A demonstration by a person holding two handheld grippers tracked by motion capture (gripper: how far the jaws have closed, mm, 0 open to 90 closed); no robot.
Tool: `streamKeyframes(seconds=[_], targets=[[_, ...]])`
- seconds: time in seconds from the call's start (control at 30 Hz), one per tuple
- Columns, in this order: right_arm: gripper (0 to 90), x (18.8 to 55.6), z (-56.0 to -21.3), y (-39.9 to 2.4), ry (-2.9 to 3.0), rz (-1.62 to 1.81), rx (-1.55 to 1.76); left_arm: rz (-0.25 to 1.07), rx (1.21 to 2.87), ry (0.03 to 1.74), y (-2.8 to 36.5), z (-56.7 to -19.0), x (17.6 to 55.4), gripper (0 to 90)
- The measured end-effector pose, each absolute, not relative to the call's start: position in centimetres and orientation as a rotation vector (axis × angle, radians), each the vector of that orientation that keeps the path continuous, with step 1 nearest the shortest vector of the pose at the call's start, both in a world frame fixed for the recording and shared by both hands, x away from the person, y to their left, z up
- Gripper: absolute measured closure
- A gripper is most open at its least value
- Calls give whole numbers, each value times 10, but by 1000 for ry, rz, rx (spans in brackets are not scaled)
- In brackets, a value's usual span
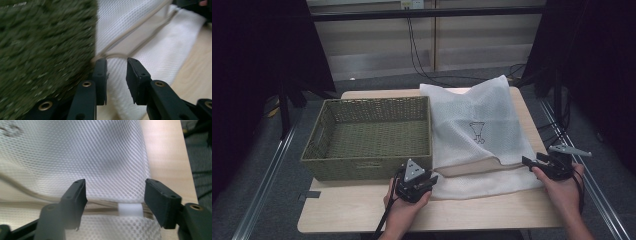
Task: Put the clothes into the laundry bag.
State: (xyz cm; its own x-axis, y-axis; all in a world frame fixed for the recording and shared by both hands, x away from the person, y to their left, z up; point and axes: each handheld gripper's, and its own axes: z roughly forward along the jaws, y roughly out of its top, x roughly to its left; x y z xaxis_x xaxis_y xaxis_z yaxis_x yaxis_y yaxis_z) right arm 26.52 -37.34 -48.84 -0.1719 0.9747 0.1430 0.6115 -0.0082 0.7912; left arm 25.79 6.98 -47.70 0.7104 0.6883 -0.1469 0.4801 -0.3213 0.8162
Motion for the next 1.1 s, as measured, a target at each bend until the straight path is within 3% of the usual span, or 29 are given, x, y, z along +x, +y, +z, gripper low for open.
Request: streamKeyframes(seconds=[0.17, 0.3, 0.33, 0.4, 0.47, 0.63, 0.77, 0.87, 0.9, 1.0, 1.07, 1.1], targets=[[277, 273, -499, -381, 1771, 959, 1717, 224, 2057, 922, 61, -493, 265, 638], [274, 279, -507, -383, 1788, 969, 1795, 142, 2064, 947, 60, -503, 273, 650], [308, 280, -507, -383, 1796, 967, 1791, 138, 2076, 947, 60, -504, 274, 668], [490, 279, -505, -381, 1829, 948, 1778, 146, 2075, 948, 60, -505, 276, 746], [782, 273, -502, -379, 1859, 918, 1784, 124, 2079, 941, 60, -506, 277, 861], [832, 262, -491, -393, 1789, 954, 1819, 46, 2045, 971, 72, -507, 283, 885], [838, 263, -494, -400, 1801, 895, 1828, 71, 2050, 950, 70, -508, 282, 886], [807, 264, -500, -398, 1801, 885, 1831, 25, 2035, 913, 74, -510, 282, 864], [756, 262, -498, -395, 1804, 892, 1800, 2, 2026, 903, 75, -510, 282, 838], [426, 254, -493, -387, 1826, 980, 1702, -49, 1958, 914, 85, -509, 284, 754], [271, 247, -488, -375, 1857, 1028, 1647, -5, 1954, 913, 87, -508, 283, 639], [271, 247, -488, -375, 1857, 1028, 1647, 36, 1967, 893, 88, -507, 283, 639]])
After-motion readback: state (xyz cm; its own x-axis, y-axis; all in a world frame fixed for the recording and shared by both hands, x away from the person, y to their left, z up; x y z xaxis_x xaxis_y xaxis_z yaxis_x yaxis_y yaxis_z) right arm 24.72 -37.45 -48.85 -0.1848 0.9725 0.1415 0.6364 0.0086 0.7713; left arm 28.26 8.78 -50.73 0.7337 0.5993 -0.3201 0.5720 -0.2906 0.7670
